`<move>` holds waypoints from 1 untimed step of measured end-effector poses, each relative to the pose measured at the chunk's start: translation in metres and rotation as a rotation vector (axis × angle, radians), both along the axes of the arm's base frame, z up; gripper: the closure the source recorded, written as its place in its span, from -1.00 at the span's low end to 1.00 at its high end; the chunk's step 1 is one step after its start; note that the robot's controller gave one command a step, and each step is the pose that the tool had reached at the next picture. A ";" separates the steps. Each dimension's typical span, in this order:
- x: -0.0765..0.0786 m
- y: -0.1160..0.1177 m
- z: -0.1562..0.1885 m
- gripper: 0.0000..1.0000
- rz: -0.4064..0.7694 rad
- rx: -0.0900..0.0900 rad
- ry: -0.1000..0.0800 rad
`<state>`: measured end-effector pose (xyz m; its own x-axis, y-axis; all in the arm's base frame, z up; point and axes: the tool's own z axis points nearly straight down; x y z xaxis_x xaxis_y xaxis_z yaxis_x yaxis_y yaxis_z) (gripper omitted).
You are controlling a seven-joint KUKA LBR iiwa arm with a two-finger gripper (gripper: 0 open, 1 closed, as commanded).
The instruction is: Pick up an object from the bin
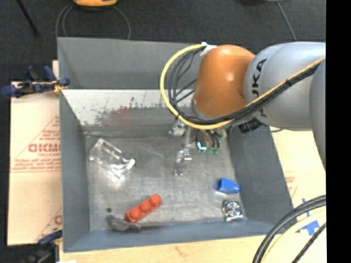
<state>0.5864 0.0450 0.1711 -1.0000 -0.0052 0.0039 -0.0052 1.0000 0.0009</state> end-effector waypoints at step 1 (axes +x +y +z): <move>-0.058 0.086 -0.099 -1.00 0.006 0.001 -0.014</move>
Offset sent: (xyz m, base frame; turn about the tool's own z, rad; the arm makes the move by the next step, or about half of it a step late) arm -0.0604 0.0840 -0.1011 -0.0018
